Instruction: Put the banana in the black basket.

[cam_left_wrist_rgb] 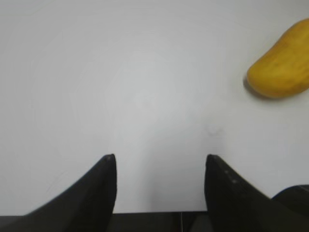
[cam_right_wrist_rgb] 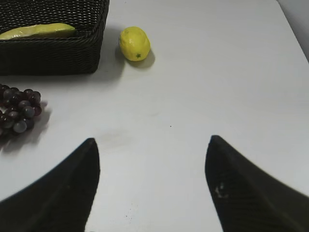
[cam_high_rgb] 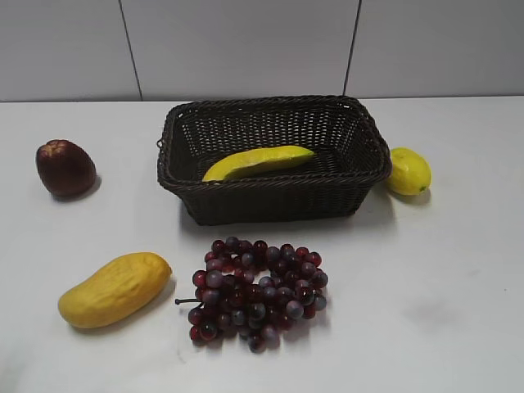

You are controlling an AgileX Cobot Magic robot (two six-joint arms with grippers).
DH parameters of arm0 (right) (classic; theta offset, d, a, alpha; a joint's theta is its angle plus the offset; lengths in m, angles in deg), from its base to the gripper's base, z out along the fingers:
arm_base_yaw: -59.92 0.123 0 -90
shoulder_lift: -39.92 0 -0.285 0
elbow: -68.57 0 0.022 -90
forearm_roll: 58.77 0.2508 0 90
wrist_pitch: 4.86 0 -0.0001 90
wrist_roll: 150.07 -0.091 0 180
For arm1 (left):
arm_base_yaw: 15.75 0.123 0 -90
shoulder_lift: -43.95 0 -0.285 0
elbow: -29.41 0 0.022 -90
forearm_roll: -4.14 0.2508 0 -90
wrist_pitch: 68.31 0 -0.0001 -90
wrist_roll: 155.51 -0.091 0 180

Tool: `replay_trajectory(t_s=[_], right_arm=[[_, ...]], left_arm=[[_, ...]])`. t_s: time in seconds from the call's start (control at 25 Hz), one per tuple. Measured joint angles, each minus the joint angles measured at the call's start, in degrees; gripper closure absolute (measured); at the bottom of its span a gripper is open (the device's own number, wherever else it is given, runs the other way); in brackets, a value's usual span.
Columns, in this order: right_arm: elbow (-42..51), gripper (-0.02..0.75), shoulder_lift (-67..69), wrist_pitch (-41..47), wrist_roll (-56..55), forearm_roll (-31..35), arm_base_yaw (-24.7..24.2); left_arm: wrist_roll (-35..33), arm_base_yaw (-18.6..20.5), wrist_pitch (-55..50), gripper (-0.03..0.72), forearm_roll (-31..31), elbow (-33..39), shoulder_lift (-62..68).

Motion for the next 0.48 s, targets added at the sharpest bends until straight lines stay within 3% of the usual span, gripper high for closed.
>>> replay_trajectory(t_s=[0.48], right_arm=[[0.00,0.219,0.00,0.00,0.00,0.00,0.00]], left_arm=[[-0.02,0.00,-0.43,0.127,1.94,0.40,-21.23]])
